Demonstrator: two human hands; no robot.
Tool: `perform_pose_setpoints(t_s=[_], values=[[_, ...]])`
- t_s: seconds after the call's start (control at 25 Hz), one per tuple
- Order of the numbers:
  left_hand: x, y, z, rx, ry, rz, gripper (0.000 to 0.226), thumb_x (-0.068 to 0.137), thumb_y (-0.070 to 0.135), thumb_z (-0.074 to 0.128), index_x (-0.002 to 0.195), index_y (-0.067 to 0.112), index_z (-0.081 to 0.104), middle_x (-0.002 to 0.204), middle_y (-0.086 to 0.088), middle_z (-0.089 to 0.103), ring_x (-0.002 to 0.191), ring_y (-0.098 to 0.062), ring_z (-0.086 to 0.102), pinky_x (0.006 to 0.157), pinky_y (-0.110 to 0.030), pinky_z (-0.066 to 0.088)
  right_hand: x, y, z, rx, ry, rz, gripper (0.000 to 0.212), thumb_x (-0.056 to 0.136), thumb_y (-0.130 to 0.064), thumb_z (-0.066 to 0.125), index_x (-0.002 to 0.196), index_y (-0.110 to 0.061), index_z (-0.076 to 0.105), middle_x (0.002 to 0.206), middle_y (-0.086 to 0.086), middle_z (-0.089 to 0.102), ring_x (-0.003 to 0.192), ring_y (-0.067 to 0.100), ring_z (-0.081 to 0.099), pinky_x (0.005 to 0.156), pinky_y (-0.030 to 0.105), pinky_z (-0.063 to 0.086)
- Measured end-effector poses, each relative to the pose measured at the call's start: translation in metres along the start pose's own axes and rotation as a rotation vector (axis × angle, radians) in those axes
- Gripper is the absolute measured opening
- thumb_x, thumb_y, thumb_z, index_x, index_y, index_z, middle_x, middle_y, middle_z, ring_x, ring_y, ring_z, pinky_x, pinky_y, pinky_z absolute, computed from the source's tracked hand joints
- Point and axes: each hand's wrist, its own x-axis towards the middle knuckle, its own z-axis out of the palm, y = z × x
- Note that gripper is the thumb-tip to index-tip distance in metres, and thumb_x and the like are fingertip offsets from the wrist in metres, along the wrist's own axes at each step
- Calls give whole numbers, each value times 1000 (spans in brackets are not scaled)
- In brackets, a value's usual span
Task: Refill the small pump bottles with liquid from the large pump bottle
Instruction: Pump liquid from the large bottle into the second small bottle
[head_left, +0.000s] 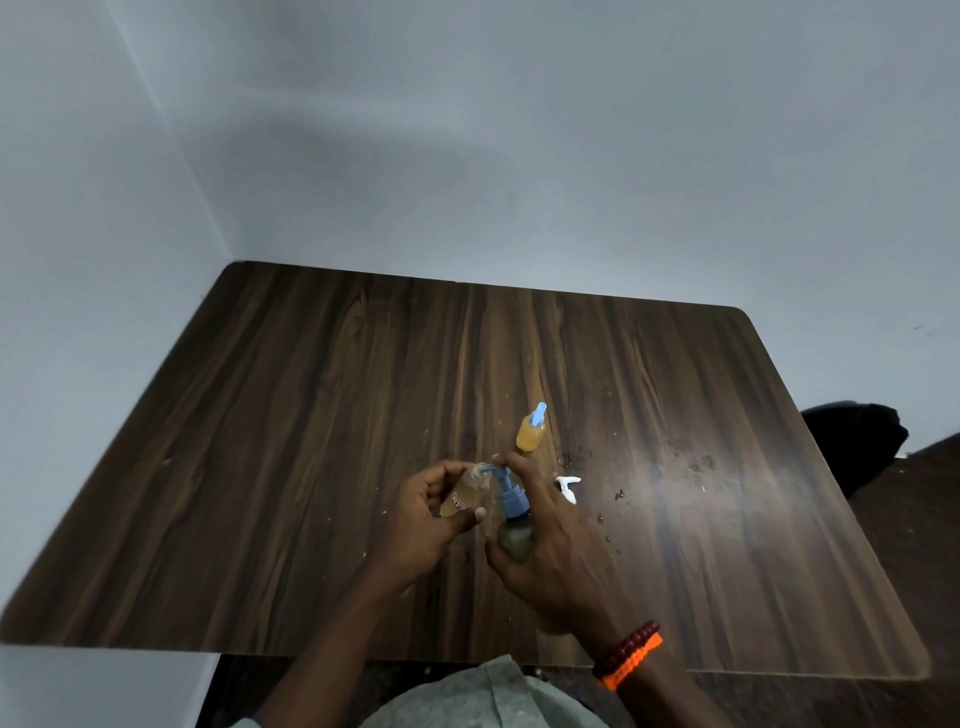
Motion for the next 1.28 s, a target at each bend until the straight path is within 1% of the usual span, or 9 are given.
perform_pose_setpoints(t_s=[0.16, 0.32, 0.52, 0.6, 0.76, 0.96, 1.08, 1.16, 1.28], values=[[1, 0, -1, -2, 5, -17, 41, 81, 5, 85, 118, 16, 72, 117, -3, 79, 114, -20, 74, 99, -50, 61, -2, -2, 2, -20, -7, -1, 77, 84, -46, 71, 147, -47, 27, 138, -10, 54, 108, 12, 62, 88, 34, 60], [-2, 0, 1, -10, -3, -9, 39, 80, 0, 85, 112, 20, 74, 114, -2, 80, 110, -20, 75, 96, -47, 63, 0, -1, 1, -19, -14, 10, 64, 84, -46, 70, 137, -45, 34, 118, -13, 59, 92, 10, 63, 77, 36, 60], [-1, 0, 0, -43, 5, -10, 40, 81, 4, 86, 115, 21, 73, 116, -1, 80, 111, -18, 75, 96, -42, 62, -1, -4, 0, -12, -22, -5, 78, 83, -49, 69, 146, -50, 23, 136, -10, 55, 107, 11, 61, 87, 33, 59], [0, -1, 0, -48, 4, -17, 40, 81, 2, 85, 116, 19, 73, 116, -2, 79, 112, -19, 75, 96, -42, 62, -2, -4, 1, -36, -24, -6, 76, 84, -48, 69, 145, -50, 24, 140, -9, 52, 112, 12, 59, 89, 34, 59], [-3, 0, 1, -34, -16, 5, 41, 80, 4, 86, 109, 29, 74, 115, 5, 79, 111, -16, 75, 90, -30, 64, -1, -2, 1, -44, -9, 18, 65, 85, -49, 68, 139, -45, 32, 122, -13, 58, 94, 8, 61, 78, 35, 59], [0, 0, -1, -48, 6, 9, 40, 80, 3, 86, 115, 20, 74, 115, 1, 80, 109, -16, 76, 93, -35, 63, 0, -3, 0, -60, -15, -5, 79, 83, -52, 67, 146, -53, 20, 135, -14, 54, 103, 11, 61, 82, 33, 58], [1, 1, -1, -63, -1, 2, 40, 81, 1, 85, 116, 15, 73, 114, -3, 80, 109, -17, 76, 92, -34, 64, -1, -3, 3, -80, -28, -1, 75, 83, -52, 66, 145, -51, 23, 135, -10, 53, 101, 11, 60, 80, 29, 57], [0, 0, 2, -61, -15, 5, 39, 80, -2, 84, 114, 13, 74, 112, -5, 80, 109, -19, 76, 90, -33, 63, -1, 0, 2, -81, -20, 4, 68, 85, -51, 67, 140, -49, 27, 128, -11, 56, 94, 9, 59, 76, 30, 58], [-2, 2, 2, -47, -16, -2, 40, 81, -1, 84, 115, 14, 73, 114, -3, 79, 109, -17, 75, 92, -33, 63, 1, 0, 1, -65, -18, 9, 71, 86, -52, 68, 142, -48, 26, 130, -11, 56, 97, 10, 60, 79, 31, 58]])
